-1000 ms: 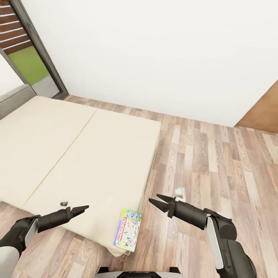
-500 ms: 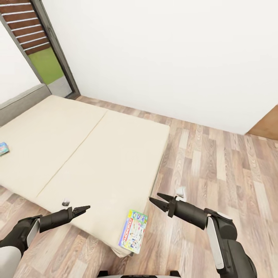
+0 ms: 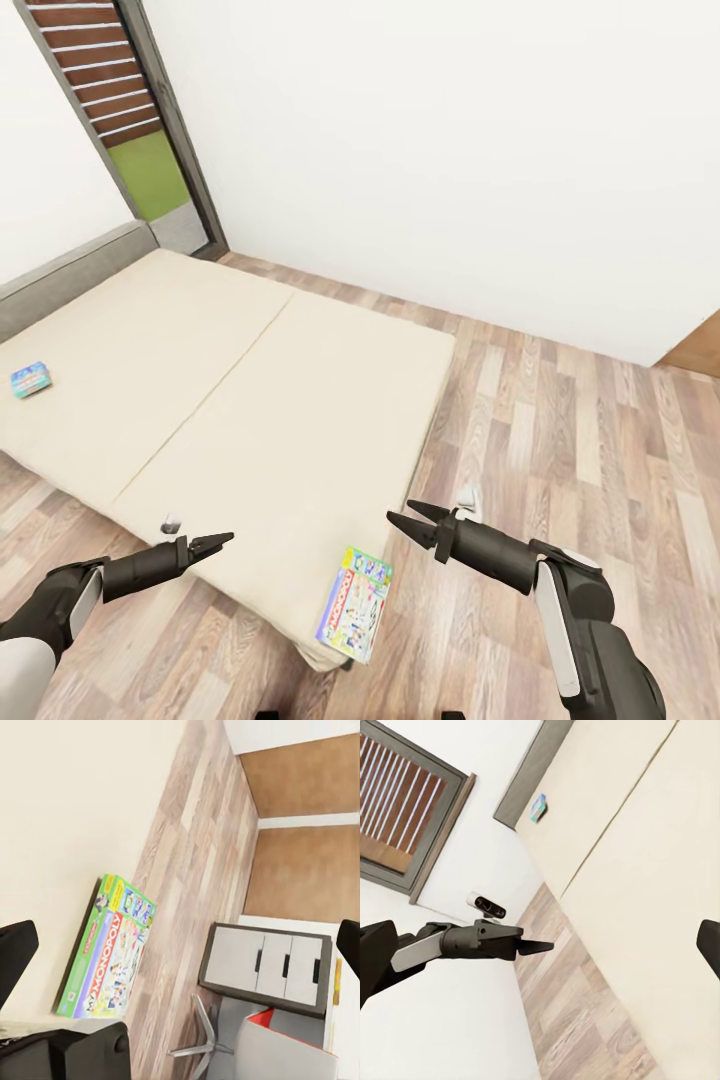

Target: Put all the toys in the child's room - the three board games (two on the bed and one on the table), the two jigsaw puzzles on the table, and the tennis ball on the table - inside the toy box on the table in the child's room.

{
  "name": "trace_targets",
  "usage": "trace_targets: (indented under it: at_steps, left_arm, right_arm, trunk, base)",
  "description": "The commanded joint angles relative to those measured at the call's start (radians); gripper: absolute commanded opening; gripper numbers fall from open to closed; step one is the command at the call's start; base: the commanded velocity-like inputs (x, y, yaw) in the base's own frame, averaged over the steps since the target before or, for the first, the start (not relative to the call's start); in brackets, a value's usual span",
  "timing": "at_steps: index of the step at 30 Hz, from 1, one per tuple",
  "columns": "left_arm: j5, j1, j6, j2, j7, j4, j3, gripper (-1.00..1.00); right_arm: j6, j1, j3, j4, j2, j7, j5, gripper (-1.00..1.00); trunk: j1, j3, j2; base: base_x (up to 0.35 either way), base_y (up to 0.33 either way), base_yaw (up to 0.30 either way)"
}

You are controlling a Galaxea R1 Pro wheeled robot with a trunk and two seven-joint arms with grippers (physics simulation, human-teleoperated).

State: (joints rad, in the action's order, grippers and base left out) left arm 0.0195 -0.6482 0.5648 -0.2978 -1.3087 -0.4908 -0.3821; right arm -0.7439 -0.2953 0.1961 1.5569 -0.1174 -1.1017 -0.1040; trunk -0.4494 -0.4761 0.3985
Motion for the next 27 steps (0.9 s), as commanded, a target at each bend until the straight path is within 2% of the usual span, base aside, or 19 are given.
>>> trace_targets:
  at_steps: [1,12,27]
  left_arm:
    - [0.002,0.0,0.01,0.0,-0.004,0.0,-0.003,1.0]
    - [0.002,-0.001,0.01,0.0,-0.003,0.0,-0.003,1.0]
    - [0.003,-0.001,0.01,0.0,-0.003,0.0,-0.003,1.0]
  right_arm:
    - [-0.006,-0.001,0.002,0.0,-0.001,-0.003,-0.003,1.0]
    - [-0.005,-0.001,0.001,0.0,-0.001,-0.003,-0.003,1.0]
    - [-0.001,-0.001,-0.001,0.001,-0.001,-0.004,-0.003,1.0]
  trunk:
    - [-0.001,0.0,0.002]
    - [-0.001,0.011,0.002]
    - [-0.001,0.012,0.002]
  base:
    - [0.0,0.0,-0.091]
    - [0.0,0.0,-0.143]
    - [0.0,0.0,-0.012]
